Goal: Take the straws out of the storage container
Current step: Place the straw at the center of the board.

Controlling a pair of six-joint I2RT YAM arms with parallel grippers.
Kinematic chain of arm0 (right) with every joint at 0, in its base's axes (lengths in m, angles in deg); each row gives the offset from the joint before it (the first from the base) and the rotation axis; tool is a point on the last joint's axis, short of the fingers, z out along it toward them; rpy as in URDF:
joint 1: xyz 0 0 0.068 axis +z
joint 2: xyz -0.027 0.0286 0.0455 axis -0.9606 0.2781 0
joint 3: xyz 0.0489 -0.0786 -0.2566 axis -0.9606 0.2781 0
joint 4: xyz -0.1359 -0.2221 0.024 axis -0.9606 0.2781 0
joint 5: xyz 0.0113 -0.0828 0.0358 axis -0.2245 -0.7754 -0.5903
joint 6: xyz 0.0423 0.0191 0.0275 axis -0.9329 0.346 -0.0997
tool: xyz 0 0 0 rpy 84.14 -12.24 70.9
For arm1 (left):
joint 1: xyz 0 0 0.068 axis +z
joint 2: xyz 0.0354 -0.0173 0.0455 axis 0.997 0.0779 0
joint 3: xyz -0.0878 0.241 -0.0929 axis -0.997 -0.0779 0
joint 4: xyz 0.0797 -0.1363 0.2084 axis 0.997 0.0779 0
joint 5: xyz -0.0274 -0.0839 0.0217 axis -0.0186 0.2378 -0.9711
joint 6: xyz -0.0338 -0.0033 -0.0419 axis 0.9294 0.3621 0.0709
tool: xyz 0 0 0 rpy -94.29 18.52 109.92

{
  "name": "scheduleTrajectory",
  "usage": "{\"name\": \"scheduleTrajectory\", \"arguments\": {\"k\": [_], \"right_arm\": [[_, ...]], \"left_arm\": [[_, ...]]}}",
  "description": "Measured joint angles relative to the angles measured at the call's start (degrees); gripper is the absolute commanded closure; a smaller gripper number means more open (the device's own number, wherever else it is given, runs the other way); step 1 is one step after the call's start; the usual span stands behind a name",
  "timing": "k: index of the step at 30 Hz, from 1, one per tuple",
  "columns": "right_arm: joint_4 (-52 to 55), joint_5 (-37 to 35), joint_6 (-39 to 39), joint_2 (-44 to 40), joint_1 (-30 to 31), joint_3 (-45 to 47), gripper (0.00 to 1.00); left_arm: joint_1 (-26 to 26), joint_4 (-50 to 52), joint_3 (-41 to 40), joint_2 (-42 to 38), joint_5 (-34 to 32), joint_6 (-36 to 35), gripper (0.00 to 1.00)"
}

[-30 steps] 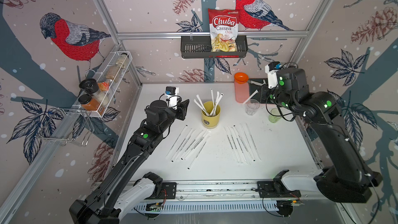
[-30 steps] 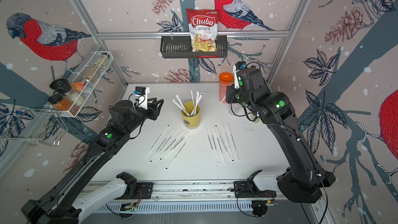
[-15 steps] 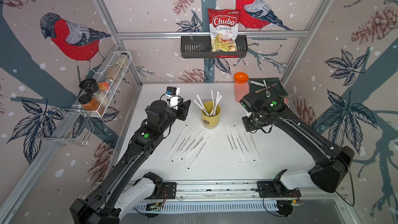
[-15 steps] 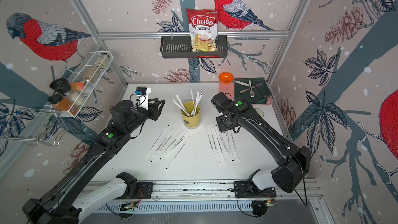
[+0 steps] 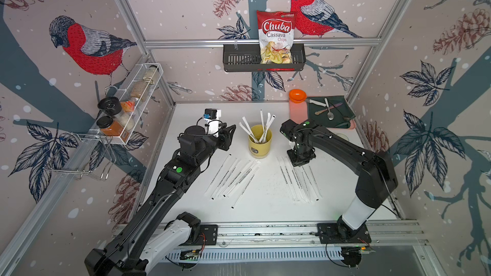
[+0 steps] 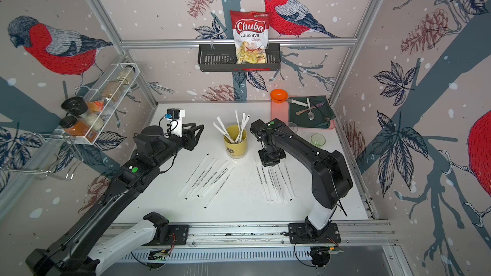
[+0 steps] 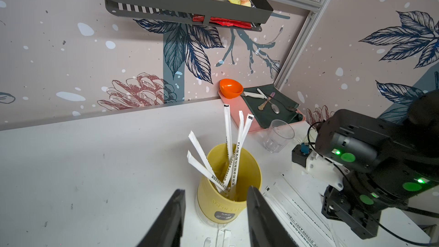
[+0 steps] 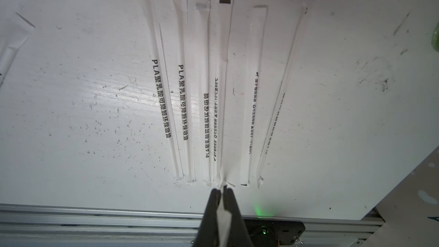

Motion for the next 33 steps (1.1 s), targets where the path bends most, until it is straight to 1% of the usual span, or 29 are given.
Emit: {"name": "scheduleTrajectory", "arguments": {"k": [4,5,11,17,19,22,27,30,33], "right_arm": [[-0.48,-0.11,-0.04,2.32,-1.46,-1.09,0.72],[-0.50,-0.24,-0.07,2.69,-1.53,-1.09,0.71],[-0.74,-1.40,-0.22,2.45,-1.73,-1.53,0.70],[-1.84,-3.15,-0.42,-0.85,-2.05,-3.50,0.71],[-2.95,-3.89,-0.44,-2.54,-2.21,-3.80,0.73],[-7.85,-4.26,-0.74,-6.93,-3.23,-2.45,0.73],[-19.80,-3.04,-1.92,-15.98,-5.95,4.33,0.74],[-24.70,-1.31,-1.88,-18.25,-6.16,6.14,0.75],[-27.32,-1.27,-1.81,-18.69,-6.45,6.40,0.75]], "left_arm": [[0.02,0.00,0.00,-0.46,0.04,0.00,0.54],[0.02,0.00,0.00,-0.61,0.04,0.00,0.54],[0.04,0.02,0.02,-0.87,0.04,-0.02,0.54],[0.04,-0.37,-0.35,0.46,0.26,0.28,0.53],[0.04,-0.76,-0.81,1.53,0.48,0.52,0.53],[0.04,-3.50,-3.39,3.43,1.70,2.36,0.55],[0.04,-7.65,-7.76,7.67,5.95,7.54,0.59],[0.02,-9.81,-7.54,10.91,6.62,9.44,0.60],[0.00,-10.34,-5.75,14.32,5.81,10.99,0.59]]}}
